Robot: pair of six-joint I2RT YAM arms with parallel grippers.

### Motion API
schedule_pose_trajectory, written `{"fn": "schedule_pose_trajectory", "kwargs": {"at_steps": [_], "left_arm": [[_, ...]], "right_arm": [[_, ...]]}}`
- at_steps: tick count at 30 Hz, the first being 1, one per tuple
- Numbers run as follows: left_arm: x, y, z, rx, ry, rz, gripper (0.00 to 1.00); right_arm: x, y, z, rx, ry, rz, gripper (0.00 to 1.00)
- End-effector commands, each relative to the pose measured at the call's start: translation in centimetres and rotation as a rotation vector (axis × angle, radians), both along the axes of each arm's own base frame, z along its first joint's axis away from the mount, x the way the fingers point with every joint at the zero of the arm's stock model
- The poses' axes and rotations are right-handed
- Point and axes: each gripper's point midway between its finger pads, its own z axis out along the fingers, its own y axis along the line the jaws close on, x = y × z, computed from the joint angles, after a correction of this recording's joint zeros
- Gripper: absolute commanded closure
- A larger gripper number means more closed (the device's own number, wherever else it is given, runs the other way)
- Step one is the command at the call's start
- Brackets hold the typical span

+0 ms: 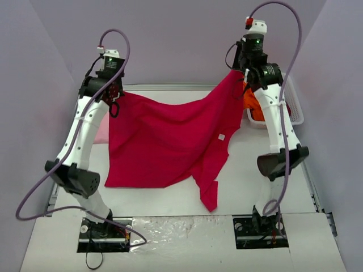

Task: Fold and stack the t-shirts
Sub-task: Flatten out the tshirt

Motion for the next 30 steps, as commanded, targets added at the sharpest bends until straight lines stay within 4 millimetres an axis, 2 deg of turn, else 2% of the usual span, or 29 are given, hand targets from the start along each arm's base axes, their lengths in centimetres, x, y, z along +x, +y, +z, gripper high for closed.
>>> {"fn": "schedule_pose_trajectory", "kwargs": {"at_steps": [1,2,3,4,5,7,9,11,12,13,14,15,16,17,18,19,20,21,22,23,24,25,26,27,28,29,30], "left_arm": [[1.9,-0.2,1.8,-0.027,-0.062,-0.013,0.98],[2.4,-0.1,2.7,-0.036,-0.085,-0.009,0.97],[3.3,-0.3,1.7,-0.030,-0.057,-0.010,0.98],[3.7,-0.2,1.8,-0.029,-0.060,-0.008,0.98],[4.0,-0.3,3.0,-0.031,-0.088,-0.014,0.98],[4.5,-0.4,2.6,-0.020,-0.069,-0.016,0.98],[4.4,-0.3,3.0,-0.021,-0.077,-0.015,0.98],[4.1,-0.3,3.0,-0.028,-0.082,-0.015,0.98],[3.7,-0.3,2.6,-0.029,-0.076,-0.016,0.98],[3.3,-0.2,2.3,-0.035,-0.073,-0.014,0.98],[3.0,-0.2,1.7,-0.034,-0.061,-0.014,0.98],[1.9,0.0,0.0,-0.033,-0.027,-0.013,0.98],[1.2,0.0,-0.9,-0.047,-0.012,-0.012,0.98],[0.5,0.0,-2.0,-0.056,0.007,-0.013,0.98],[-0.9,0.2,-1.3,-0.079,-0.034,-0.015,0.98],[-2.1,0.3,-5.0,-0.082,0.042,-0.002,0.98],[-4.0,0.5,-4.4,-0.107,0.014,-0.007,0.98],[-4.9,0.5,-5.2,-0.116,0.020,-0.008,0.97],[-6.5,0.7,-7.5,-0.113,0.068,0.002,0.98],[-7.6,0.9,-7.8,-0.108,0.069,0.010,0.98],[-9.6,1.3,-6.8,-0.119,0.034,0.009,0.98],[-10.9,1.2,-7.4,-0.122,0.042,0.003,0.98],[-12.6,1.5,-6.2,-0.137,0.000,-0.005,0.98],[-13.8,1.7,-6.2,-0.134,0.015,-0.009,0.98],[-15.1,1.8,-5.5,-0.147,-0.012,-0.022,0.98],[-16.2,1.9,-5.5,-0.150,-0.005,-0.025,0.98],[-16.8,2.0,-5.2,-0.157,-0.015,-0.030,0.98]], "right_arm": [[2.6,0.6,2.8,0.019,-0.108,0.033,1.00],[3.2,0.8,2.7,0.023,-0.111,0.038,1.00],[4.2,0.9,2.7,0.028,-0.123,0.041,1.00],[4.6,1.1,2.7,0.032,-0.128,0.053,1.00],[4.9,1.1,2.7,0.034,-0.132,0.056,1.00],[5.4,1.0,2.5,0.037,-0.133,0.062,1.00],[4.9,1.0,2.9,0.037,-0.139,0.070,1.00],[4.9,1.3,1.4,0.032,-0.108,0.087,1.00],[3.6,1.1,2.6,0.042,-0.132,0.092,1.00],[3.8,1.3,0.0,0.039,-0.082,0.097,1.00],[3.3,1.5,-0.9,0.056,-0.065,0.107,1.00],[1.5,1.3,0.2,0.071,-0.086,0.111,1.00],[1.0,1.6,-3.4,0.071,-0.015,0.115,1.00],[0.2,1.8,-4.5,0.086,0.004,0.120,1.00],[-1.9,1.7,-3.3,0.099,-0.024,0.123,1.00],[-2.8,1.7,-3.7,0.104,-0.029,0.122,1.00],[-4.0,2.1,-7.5,0.092,0.047,0.129,1.00],[-6.1,1.6,-5.9,0.102,0.002,0.118,1.00],[-7.3,1.4,-6.1,0.103,-0.001,0.114,1.00],[-8.4,1.6,-6.3,0.103,0.000,0.120,1.00],[-10.7,1.0,-5.9,0.115,-0.019,0.109,1.00],[-11.9,0.8,-5.5,0.121,-0.033,0.112,1.00],[-13.0,0.6,-4.8,0.129,-0.051,0.110,1.00],[-15.0,0.1,-3.3,0.144,-0.080,0.108,1.00],[-16.1,-0.3,-2.3,0.149,-0.100,0.110,1.00],[-17.0,-0.5,-1.5,0.158,-0.118,0.110,1.00],[-18.6,-1.0,0.2,0.171,-0.154,0.111,1.00]]}}
